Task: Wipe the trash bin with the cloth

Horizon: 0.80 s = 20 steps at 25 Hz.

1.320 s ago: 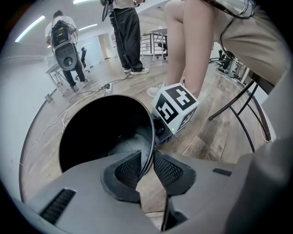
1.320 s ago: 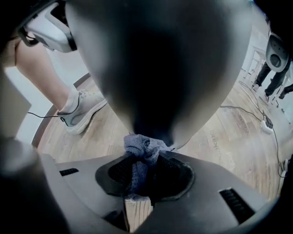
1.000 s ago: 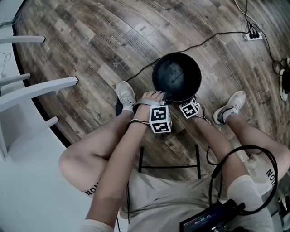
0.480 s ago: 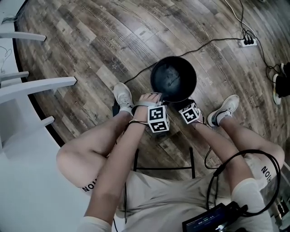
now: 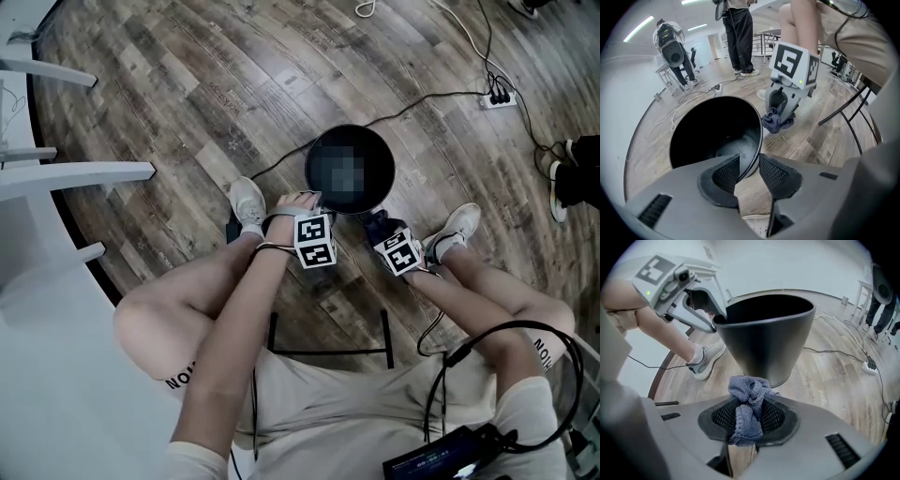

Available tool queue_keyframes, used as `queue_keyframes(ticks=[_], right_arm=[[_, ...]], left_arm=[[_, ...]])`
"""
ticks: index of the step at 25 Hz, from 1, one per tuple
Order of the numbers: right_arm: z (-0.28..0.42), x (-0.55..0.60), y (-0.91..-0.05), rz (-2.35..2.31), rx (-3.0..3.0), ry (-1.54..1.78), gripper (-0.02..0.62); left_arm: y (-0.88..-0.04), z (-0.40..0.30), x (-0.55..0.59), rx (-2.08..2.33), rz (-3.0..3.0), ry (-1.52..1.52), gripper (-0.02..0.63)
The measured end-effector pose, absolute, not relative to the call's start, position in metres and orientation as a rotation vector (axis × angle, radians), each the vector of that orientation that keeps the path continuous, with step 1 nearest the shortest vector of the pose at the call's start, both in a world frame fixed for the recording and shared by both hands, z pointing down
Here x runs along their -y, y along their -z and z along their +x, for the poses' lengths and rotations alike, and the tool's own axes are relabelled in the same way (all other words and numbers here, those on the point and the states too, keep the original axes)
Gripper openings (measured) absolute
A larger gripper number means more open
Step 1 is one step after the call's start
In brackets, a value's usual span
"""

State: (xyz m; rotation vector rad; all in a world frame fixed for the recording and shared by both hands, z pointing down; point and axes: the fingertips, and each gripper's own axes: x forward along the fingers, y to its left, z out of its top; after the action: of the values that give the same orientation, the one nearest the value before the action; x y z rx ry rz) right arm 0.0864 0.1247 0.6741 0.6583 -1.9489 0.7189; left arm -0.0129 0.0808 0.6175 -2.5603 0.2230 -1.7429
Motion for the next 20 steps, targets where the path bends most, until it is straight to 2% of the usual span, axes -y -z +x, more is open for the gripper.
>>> queue_keyframes(ticks=[9,20], right_arm=[[0.063,-0.124,-0.616,0.664,2.055,-0.735,0.103],[0.054,-0.139,-0.593,0.641,2.086,-0.711,0.103]], left_arm=[[-0.628,-0.015,-0.081,-0.165,-2.459,1.751,0.123],[-0.631,0.005,-0.093,-0.199,-2.493,1.765,0.115]])
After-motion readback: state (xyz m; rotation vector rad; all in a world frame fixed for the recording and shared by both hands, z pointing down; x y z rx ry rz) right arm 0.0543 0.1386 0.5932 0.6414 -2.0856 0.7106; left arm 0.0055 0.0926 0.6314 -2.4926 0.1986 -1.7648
